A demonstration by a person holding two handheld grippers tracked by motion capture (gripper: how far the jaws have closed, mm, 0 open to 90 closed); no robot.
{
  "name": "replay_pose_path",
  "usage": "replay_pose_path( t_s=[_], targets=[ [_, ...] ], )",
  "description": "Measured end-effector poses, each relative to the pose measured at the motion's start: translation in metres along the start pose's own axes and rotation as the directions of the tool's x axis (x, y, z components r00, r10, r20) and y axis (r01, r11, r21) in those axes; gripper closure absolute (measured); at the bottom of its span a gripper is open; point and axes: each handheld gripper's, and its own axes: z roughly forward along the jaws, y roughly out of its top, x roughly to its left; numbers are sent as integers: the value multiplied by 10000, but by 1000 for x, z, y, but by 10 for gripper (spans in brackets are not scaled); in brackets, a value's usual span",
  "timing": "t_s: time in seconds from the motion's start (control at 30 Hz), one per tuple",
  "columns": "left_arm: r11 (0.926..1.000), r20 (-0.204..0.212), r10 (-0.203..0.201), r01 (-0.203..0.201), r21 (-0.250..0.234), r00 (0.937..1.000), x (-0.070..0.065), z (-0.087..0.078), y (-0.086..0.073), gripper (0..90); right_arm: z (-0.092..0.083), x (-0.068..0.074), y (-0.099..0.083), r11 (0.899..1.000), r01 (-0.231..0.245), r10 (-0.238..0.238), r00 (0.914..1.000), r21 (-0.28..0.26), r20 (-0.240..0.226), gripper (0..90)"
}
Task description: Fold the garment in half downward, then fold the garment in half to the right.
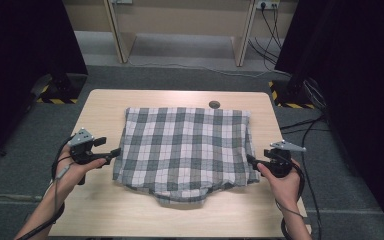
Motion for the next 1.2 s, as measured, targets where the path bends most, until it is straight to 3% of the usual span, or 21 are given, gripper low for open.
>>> replay_pose_path(
  t_s=[0.13, 0.3, 0.53, 0.73, 0.87, 1.1, 1.2],
  targets=[
    [10000, -44, 21, -21, -25, 10000, 3, -5, -1, 225, -3, 0, 6, 10000, 56, -56, 9999, -52, 90, 243],
    [9997, -50, -197, 197, 119, 9998, 6, -1, -4, 226, 6, -3, 13, 9995, 67, -72, 9998, 308, 160, 239],
    [9982, 12, -107, 106, 583, 9999, 8, 21, 3, 225, 18, -7, 15, 9980, -99, 78, 9994, 630, 322, 239],
    [9947, -102, -723, 728, 727, 9973, 11, 40, 12, 225, 25, -8, 21, 9976, -24, -28, 9972, 691, 747, 241],
    [9902, -376, -764, 803, 1144, 9964, 18, 50, 11, 223, 30, -8, 26, 9966, -68, 0, 9967, 823, 816, 239],
    [9820, -405, -1083, 1132, 1514, 9933, 25, 69, 9, 226, 49, -9, 35, 9917, -189, 87, 9967, 1274, 803, 239],
    [9787, -606, -1077, 1166, 1689, 9923, 27, 76, 9, 224, 59, -10, 36, 9875, -253, 127, 9966, 1554, 810, 237]
  ],
)
